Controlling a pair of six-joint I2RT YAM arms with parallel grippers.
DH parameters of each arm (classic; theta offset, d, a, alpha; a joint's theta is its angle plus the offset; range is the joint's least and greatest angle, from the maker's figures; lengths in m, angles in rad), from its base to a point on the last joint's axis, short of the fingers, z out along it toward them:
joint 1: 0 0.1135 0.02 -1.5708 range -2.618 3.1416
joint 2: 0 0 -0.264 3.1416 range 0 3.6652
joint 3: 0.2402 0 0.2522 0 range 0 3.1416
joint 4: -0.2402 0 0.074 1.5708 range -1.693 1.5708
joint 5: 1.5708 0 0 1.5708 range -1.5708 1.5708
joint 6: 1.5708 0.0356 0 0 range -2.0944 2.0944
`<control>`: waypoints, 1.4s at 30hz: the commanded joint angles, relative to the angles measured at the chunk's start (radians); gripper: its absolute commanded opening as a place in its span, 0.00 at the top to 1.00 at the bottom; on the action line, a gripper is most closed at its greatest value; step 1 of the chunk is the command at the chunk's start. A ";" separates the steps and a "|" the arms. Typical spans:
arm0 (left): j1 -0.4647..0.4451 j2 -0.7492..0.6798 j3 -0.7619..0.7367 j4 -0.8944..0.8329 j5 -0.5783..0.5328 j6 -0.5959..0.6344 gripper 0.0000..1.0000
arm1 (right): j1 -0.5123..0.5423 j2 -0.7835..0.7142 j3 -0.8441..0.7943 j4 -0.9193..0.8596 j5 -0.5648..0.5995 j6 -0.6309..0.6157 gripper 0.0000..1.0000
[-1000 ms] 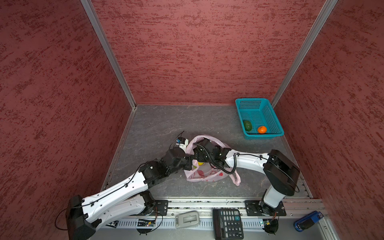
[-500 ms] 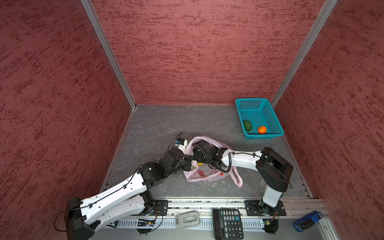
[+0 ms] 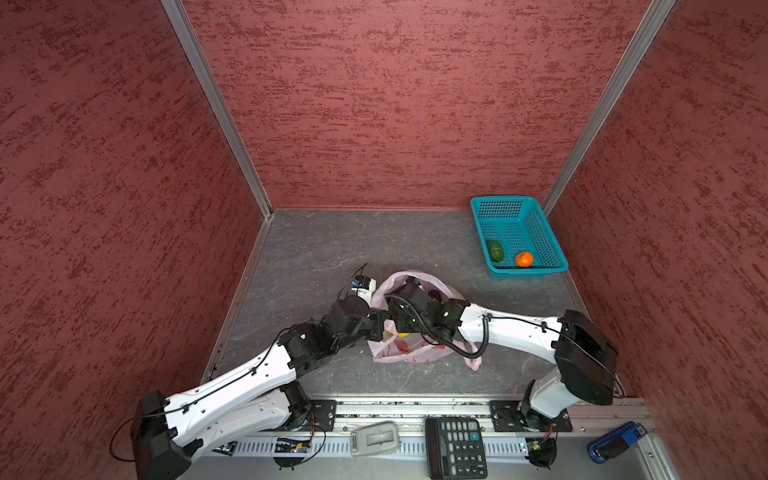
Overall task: Untie the knot of the plastic bag and take out the fruit
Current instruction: 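Lower the right gripper into the bag and grasp the yellow fruit, then lift the yellow fruit out and carry it to the teal basket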
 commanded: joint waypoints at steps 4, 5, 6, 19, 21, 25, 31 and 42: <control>0.023 0.004 0.016 0.026 0.016 0.025 1.00 | 0.049 -0.081 0.038 -0.149 0.073 0.029 0.38; 0.026 0.005 0.016 0.026 0.020 0.026 1.00 | 0.054 -0.092 0.044 -0.163 0.079 0.032 0.38; 0.029 0.005 0.016 0.026 0.024 0.029 1.00 | 0.056 -0.104 0.049 -0.174 0.084 0.035 0.38; 0.038 0.021 0.016 0.040 0.041 0.037 1.00 | 0.065 -0.220 0.144 -0.290 0.036 0.020 0.40; 0.038 0.020 0.016 0.040 0.041 0.037 1.00 | 0.064 -0.247 0.158 -0.318 0.036 0.025 0.41; 0.037 0.023 0.014 0.041 0.041 0.037 1.00 | 0.065 -0.294 0.203 -0.389 0.061 0.031 0.41; 0.038 0.026 0.013 0.049 0.040 0.033 1.00 | 0.041 -0.360 0.265 -0.452 0.110 0.034 0.41; 0.036 0.030 0.012 0.068 0.028 0.026 1.00 | -0.293 -0.489 0.252 -0.420 0.051 -0.079 0.41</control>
